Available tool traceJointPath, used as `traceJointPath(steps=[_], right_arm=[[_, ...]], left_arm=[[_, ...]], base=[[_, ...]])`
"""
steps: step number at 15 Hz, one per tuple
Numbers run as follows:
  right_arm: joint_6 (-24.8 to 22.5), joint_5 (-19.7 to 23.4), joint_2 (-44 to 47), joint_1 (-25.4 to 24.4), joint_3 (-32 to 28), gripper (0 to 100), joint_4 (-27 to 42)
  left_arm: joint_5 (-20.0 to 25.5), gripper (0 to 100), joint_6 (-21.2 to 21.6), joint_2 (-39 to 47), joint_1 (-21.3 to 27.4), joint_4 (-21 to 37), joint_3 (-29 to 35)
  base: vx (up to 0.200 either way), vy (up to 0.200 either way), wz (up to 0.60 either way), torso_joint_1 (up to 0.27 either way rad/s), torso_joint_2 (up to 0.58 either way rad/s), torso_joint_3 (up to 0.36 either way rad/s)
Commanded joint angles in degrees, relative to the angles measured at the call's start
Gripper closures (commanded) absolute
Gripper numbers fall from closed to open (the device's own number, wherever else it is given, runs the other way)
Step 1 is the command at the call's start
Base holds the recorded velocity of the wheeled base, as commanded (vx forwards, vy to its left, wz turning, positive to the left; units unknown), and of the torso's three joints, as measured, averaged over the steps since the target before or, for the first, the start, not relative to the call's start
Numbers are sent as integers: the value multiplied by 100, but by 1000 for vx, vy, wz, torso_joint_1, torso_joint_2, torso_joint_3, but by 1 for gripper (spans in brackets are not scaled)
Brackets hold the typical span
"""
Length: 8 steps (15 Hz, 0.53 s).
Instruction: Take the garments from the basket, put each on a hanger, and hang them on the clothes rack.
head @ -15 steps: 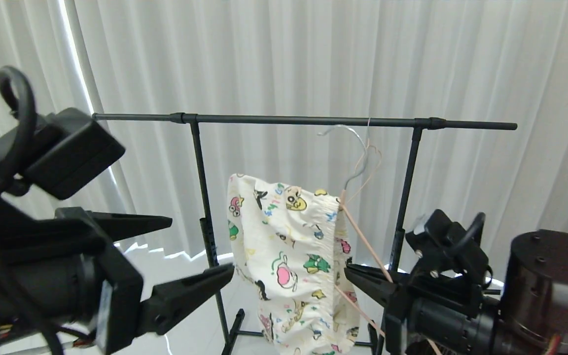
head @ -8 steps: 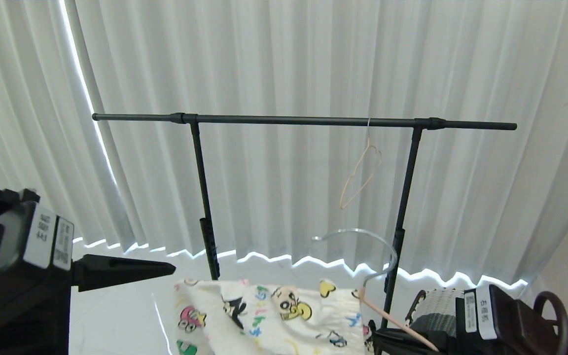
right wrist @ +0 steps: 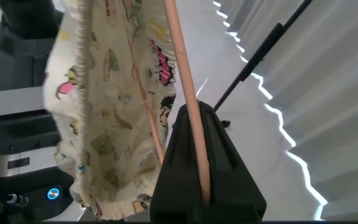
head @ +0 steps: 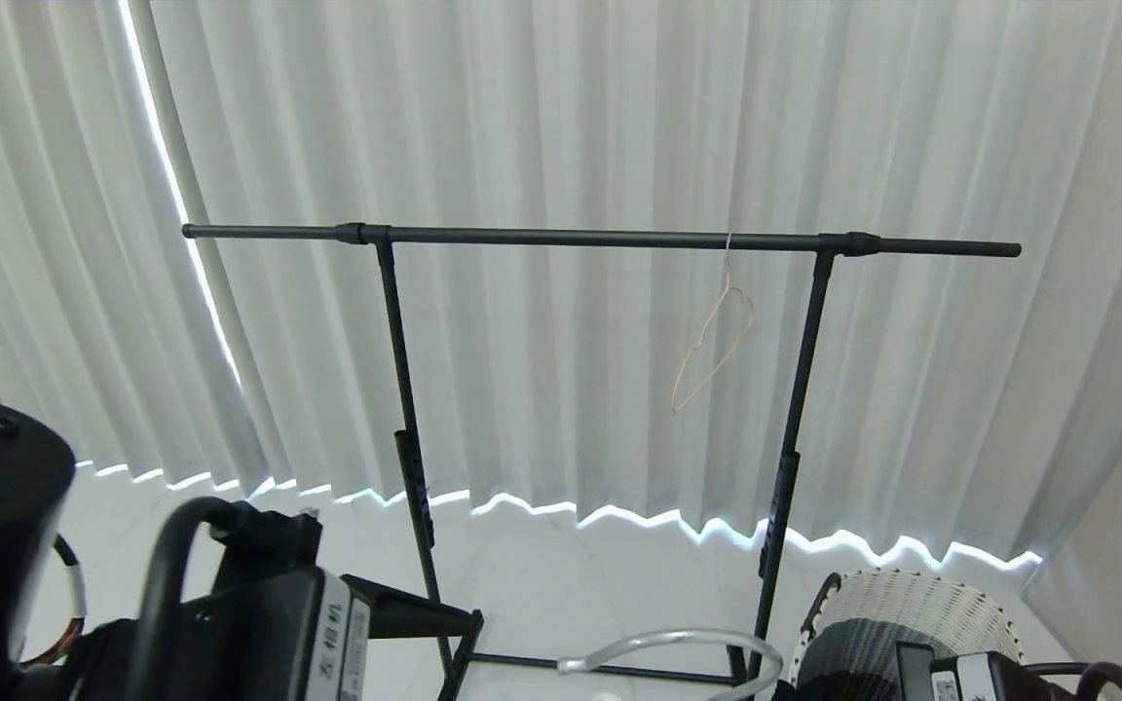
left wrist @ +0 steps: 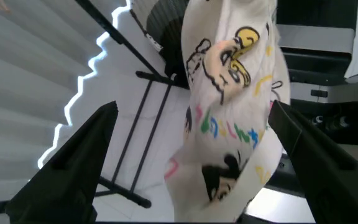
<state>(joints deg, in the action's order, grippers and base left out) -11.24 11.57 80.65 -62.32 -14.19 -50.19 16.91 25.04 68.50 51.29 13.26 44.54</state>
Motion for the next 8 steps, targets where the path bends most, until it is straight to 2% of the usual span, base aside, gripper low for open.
traceJointPath(steps=[1, 3, 7, 8], right_arm=[[-36, 3, 21, -114, -22, 100, 0], [-36, -6, 29, -281, -66, 100, 0], [-45, -32, 29, -307, -145, 100, 0], [-45, -58, 29, -307, -163, 100, 0]], left_arm=[[-3, 0, -17, 313, 75, -113, -51], [-3, 0, -17, 401, 66, -386, -157], [-3, 0, 1, 331, 66, -447, -455], [-3, 100, 1, 340, 75, -483, -455]], base=[[0, 0, 0, 0, 0, 0], [0, 0, 0, 0, 0, 0], [0, 0, 0, 0, 0, 0], [0, 0, 0, 0, 0, 0]])
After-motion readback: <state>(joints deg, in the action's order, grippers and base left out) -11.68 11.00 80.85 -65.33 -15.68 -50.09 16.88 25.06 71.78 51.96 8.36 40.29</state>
